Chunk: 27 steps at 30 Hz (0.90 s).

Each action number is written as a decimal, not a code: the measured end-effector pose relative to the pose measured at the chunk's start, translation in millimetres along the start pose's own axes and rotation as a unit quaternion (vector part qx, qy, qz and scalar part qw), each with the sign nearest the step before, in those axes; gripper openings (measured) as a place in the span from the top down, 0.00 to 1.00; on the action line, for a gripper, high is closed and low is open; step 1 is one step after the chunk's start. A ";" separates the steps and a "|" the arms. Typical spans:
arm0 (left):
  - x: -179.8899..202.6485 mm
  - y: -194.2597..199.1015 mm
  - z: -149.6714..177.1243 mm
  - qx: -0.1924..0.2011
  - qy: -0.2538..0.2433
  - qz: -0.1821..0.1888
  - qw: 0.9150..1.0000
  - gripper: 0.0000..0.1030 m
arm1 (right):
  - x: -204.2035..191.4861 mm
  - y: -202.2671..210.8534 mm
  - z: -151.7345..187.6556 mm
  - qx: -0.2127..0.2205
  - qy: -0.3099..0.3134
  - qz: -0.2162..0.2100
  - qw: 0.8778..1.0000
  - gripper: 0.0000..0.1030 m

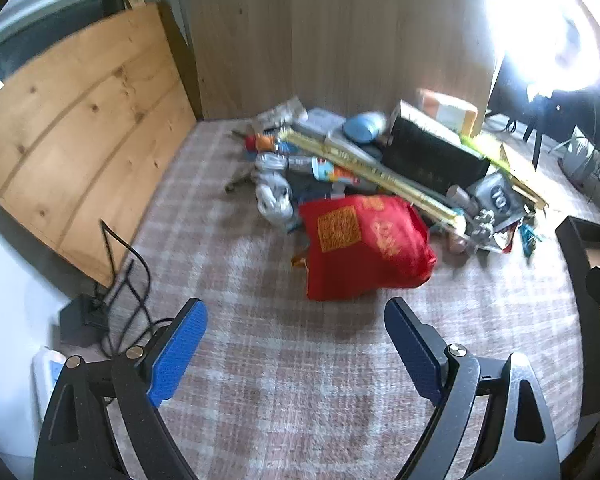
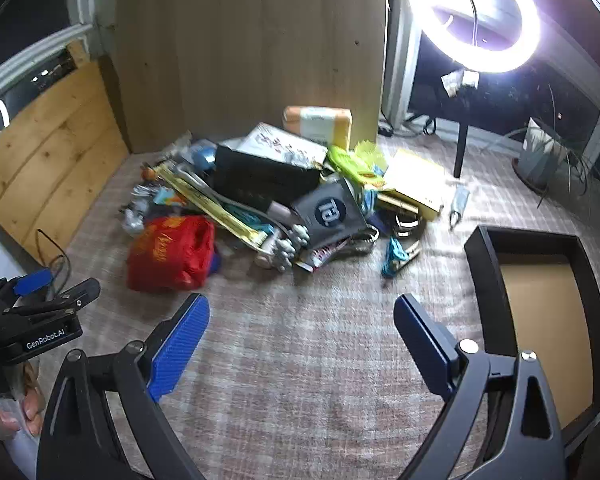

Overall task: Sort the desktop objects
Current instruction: 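Move the right tool toward the red pouch on the pile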

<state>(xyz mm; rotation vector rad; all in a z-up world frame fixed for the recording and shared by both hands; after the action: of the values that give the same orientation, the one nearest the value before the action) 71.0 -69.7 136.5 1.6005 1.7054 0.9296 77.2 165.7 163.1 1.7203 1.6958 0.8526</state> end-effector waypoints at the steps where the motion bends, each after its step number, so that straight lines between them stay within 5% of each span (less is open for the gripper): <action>1: 1.4 4.9 -1.4 0.004 0.000 -0.002 1.000 0.13 | -0.4 3.4 -1.5 0.005 0.004 0.002 1.000 0.09; 14: 44.5 45.4 -14.2 0.042 0.054 -0.038 0.997 0.13 | 18.5 32.9 -29.0 0.044 0.076 -0.030 0.996 0.09; 27: 62.6 39.3 -22.6 0.047 0.067 -0.075 0.994 0.15 | 24.9 20.6 -44.3 0.053 0.118 -0.075 0.989 0.09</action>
<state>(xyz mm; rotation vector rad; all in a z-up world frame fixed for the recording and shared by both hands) 69.7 -8.3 183.5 1.4722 1.9591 0.9129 55.8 188.2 208.2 1.5853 2.0322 0.9414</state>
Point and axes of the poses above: each gripper's, at about its wrist camera, not at the fingertips, and y roughly against the way its jaws point, x to its right, z to its underside, the point moved 1 cm from there along -y, roughly the way its jaws point, and after that the axes turned 5 degrees about y, right-handed, at the moved point
